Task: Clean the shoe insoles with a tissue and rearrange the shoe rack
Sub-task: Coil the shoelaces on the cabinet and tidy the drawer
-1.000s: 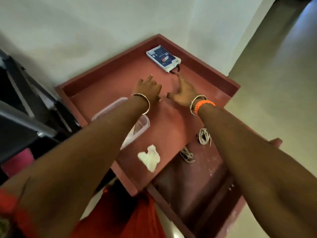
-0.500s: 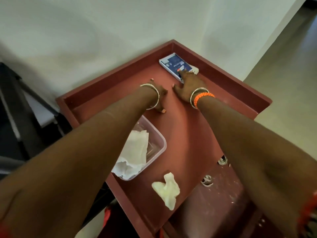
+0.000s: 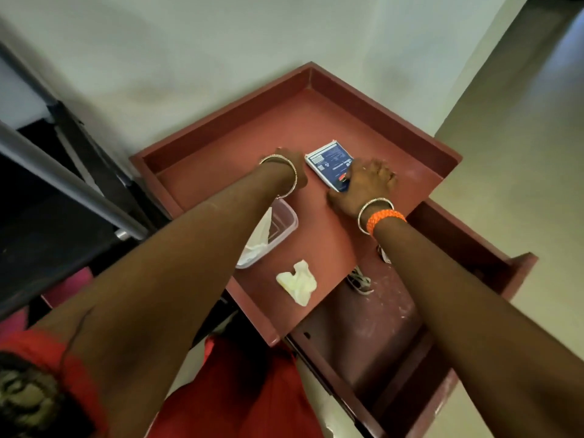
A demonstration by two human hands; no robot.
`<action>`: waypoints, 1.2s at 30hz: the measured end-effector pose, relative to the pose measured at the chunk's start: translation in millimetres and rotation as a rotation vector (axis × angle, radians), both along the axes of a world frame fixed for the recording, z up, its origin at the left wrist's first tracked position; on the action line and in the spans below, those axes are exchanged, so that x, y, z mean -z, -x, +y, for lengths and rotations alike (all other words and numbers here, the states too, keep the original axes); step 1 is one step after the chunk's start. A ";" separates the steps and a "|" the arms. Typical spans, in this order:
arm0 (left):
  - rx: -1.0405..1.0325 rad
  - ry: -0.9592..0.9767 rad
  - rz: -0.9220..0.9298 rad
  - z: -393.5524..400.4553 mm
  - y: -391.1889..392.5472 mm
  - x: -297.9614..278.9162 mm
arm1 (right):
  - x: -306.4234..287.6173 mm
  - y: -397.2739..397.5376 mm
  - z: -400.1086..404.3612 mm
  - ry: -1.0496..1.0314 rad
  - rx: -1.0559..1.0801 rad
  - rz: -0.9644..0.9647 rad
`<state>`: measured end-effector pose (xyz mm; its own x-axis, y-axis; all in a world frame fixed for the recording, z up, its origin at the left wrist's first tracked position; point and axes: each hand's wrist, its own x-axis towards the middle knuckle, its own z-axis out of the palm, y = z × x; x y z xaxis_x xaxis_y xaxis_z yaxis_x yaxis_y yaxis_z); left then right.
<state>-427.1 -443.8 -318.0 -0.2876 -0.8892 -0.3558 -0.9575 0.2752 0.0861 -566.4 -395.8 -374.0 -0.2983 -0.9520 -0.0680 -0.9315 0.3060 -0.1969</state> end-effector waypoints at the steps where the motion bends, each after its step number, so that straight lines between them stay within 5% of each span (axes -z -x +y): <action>1: -0.006 0.018 0.039 1.9 -0.8 -0.4 | -3.3 2.4 -4.5 -0.017 0.010 -0.034; 6: -0.081 0.132 0.365 28.8 3.1 -16.7 | -15.5 10.2 -0.6 0.060 0.083 -0.247; 10: -0.079 0.212 0.689 67.9 30.5 -21.4 | -27.8 18.6 58.4 0.309 0.338 -0.309; 13: -0.069 0.088 0.745 97.9 53.7 -10.6 | -34.3 23.9 117.6 0.432 0.595 -0.322; 16: -0.080 -0.052 0.800 136.6 72.0 6.0 | -21.1 39.8 171.4 0.368 0.628 -0.354; 24: -0.058 -0.323 0.499 195.3 66.7 70.9 | 36.4 36.0 215.7 -0.508 0.087 -0.336; 30: -0.064 -0.455 0.173 203.9 30.8 102.2 | 80.5 1.9 218.7 -0.598 -0.045 -0.322; 36: -0.100 -0.465 0.161 204.2 22.0 112.5 | 103.2 -19.8 225.2 -0.631 -0.054 -0.255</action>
<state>-449.1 -239.6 -430.5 -0.2928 -0.6735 -0.6788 -0.9417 0.0801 0.3267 -546.6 -170.6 -477.2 -0.1522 -0.7201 -0.6769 -0.8971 0.3882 -0.2112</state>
